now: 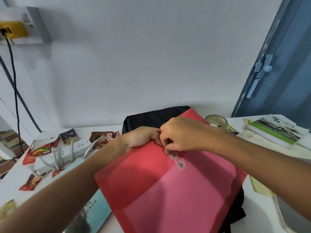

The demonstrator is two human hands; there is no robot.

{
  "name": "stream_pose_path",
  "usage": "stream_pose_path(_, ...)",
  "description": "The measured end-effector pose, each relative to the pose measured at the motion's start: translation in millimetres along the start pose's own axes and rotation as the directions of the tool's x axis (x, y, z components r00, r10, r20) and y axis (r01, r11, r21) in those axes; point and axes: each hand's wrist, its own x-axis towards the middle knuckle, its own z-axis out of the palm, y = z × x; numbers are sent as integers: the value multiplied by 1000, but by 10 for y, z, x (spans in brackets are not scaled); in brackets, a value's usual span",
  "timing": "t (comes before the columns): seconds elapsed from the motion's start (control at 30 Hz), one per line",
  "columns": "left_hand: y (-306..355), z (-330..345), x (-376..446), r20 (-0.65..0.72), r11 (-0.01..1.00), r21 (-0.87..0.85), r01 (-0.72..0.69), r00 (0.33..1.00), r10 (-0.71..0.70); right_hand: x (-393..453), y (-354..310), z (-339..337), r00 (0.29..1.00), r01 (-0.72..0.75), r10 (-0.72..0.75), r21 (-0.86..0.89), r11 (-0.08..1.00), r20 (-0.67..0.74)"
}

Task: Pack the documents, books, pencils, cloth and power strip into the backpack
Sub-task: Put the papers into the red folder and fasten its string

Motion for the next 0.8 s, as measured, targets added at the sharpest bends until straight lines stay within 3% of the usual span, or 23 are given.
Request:
stream_pose_path(0.27, -70, -74, 2, 67, 996, -89, 29, 997, -24, -175, 123, 80, 988, -97, 117, 190, 977, -100)
stream_pose_path(0.47, -165, -168, 49, 77, 982, -187, 34, 997, -20, -391, 271, 399, 965, -63, 138, 314, 947, -222)
stream_pose_path(0.67, -204, -172, 70, -9, 971, -232, 52, 998, -56, -517, 140, 684, 939, -23, 14, -23, 999, -343)
stream_pose_path(0.8, -186, -136, 81, -17, 978, -205, 38, 999, -42, -528, 34, 626, 922, -32, -31, -155, 987, -387)
